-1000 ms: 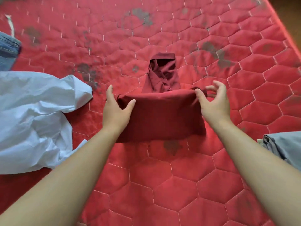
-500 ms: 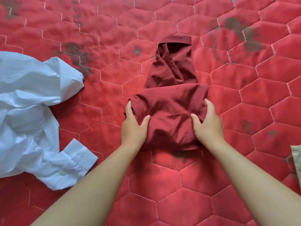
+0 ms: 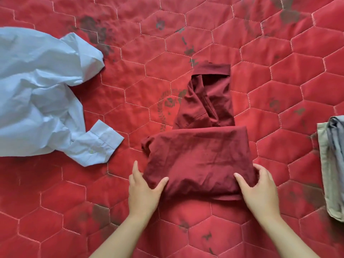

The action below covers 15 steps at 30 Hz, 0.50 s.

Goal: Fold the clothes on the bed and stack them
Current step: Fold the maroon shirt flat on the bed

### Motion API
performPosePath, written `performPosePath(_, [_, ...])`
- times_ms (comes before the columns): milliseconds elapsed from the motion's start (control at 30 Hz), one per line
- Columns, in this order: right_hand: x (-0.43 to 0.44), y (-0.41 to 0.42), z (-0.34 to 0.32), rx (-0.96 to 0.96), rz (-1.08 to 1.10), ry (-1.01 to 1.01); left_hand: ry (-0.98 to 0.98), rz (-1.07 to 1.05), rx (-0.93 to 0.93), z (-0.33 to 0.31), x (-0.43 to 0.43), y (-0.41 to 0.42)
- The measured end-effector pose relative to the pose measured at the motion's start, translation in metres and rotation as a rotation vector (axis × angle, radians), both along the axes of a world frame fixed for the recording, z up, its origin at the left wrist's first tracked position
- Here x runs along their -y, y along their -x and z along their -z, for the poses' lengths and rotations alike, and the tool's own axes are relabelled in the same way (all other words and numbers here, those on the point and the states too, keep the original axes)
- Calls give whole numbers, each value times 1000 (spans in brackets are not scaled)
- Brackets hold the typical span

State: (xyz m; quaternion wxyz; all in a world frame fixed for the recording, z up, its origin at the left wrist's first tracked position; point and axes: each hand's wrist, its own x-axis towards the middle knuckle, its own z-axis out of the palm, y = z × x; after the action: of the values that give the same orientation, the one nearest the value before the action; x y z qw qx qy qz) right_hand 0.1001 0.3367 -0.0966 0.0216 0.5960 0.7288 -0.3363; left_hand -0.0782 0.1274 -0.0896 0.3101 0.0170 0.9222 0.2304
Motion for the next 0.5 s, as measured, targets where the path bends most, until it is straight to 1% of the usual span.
performPosePath(67, [5,-6,-2,-15,-19,-40,-41,-46,102,-1,5,-6])
performPosePath(133, [9,-9,-4,-47,-26,-95,-82,-33,94,-4,5,-7])
performPosePath(333, [14,-9,-27,-160,51,-162,-216,39,-150,-26,-3,-13])
performPosePath(433, [13,-7,-42,-223,78,-117,-239,111,-262,-38,-1,-16])
performPosePath(500, [10,-3,-52,-305,88,-50,-236,153,-324,-45,-1,-11])
